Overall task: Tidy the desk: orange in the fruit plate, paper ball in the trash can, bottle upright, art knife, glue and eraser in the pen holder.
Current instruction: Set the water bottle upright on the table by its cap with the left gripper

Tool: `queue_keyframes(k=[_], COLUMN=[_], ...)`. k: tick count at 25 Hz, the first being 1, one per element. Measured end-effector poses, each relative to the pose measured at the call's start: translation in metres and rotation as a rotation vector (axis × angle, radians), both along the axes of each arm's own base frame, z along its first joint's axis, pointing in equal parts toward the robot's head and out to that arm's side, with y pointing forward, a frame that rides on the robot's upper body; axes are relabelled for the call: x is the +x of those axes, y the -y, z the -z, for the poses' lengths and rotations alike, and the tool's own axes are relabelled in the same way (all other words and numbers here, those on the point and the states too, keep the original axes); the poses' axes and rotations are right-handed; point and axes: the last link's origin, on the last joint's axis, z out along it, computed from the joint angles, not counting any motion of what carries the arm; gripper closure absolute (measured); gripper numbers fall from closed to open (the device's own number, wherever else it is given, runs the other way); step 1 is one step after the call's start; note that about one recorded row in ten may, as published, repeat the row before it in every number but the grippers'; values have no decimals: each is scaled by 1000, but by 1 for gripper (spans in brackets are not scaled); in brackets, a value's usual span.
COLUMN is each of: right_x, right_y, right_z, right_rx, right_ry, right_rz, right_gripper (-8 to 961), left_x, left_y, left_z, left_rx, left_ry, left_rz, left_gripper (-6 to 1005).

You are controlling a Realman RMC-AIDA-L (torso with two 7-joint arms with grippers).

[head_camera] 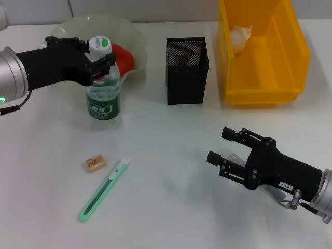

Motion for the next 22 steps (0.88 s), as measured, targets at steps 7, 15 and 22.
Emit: queue_keyframes(k=[7, 15, 22], right_x=[0, 0, 0], right_y=[1, 1, 1], right_z=[0, 1, 1], right_rx=[-1, -5, -7], right_ry=[-2, -1, 1], right_rz=[2, 1, -3], right_gripper=[231, 230, 230], left_x=[-8, -19, -27], left_y=[2, 1, 1], left_z=[6, 6, 8], left_rx=[-10, 0, 13], left_ry=[43, 105, 127], left_rz=[26, 34, 39], left_gripper=[546, 545, 543])
